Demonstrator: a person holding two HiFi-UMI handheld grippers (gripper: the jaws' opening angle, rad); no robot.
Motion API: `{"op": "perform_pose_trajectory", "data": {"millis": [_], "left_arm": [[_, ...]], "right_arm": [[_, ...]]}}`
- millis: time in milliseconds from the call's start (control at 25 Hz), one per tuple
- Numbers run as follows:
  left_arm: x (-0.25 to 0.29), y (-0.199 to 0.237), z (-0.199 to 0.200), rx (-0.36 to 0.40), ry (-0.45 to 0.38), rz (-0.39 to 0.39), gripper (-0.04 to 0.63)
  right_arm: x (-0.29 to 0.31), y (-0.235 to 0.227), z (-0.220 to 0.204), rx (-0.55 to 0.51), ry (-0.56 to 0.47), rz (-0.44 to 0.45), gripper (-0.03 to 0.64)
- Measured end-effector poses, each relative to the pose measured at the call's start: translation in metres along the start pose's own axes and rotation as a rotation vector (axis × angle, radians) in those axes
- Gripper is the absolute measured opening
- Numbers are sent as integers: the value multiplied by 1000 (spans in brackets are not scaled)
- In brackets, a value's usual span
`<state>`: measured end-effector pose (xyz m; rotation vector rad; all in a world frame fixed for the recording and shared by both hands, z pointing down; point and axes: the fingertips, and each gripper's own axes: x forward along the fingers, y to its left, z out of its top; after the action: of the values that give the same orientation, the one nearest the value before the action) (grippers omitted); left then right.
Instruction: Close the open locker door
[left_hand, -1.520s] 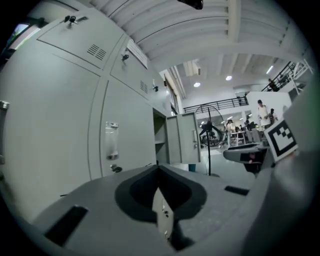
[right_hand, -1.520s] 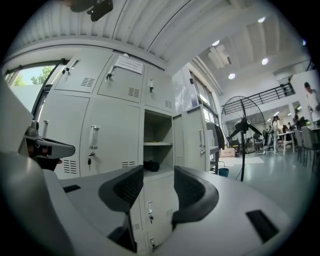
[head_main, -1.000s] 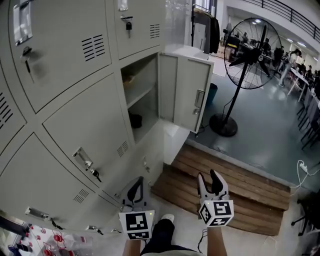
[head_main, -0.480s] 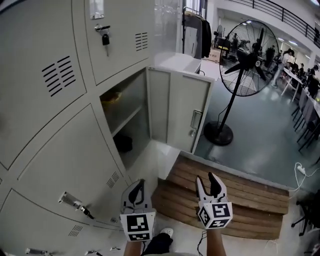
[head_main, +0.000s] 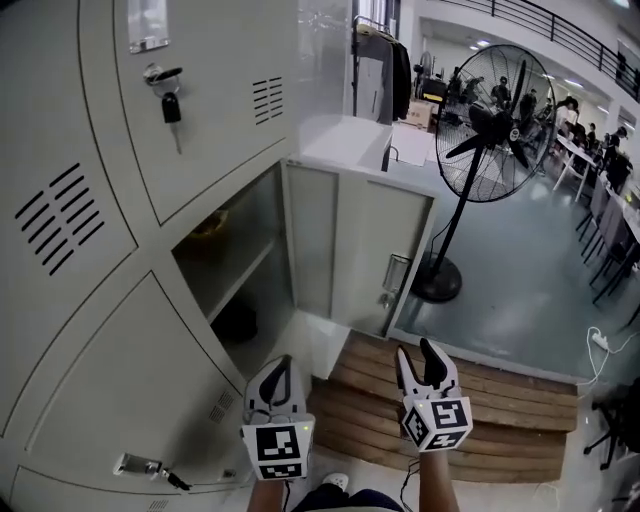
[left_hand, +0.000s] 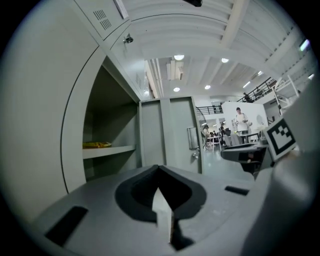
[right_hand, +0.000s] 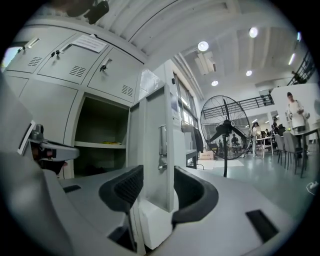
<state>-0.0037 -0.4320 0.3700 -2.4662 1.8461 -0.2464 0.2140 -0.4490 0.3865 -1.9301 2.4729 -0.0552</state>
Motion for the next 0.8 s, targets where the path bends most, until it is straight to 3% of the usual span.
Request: {"op": "perform_pose_trajectory", "data": {"millis": [400,800], "left_arm": [[25,9,-2,9,7,28,-3],[44,2,4,19,33,101,-2]], "right_arm": [[42,-21,2,-12,0,25,184],[79,-35,-11,0,44,129,184]]}}
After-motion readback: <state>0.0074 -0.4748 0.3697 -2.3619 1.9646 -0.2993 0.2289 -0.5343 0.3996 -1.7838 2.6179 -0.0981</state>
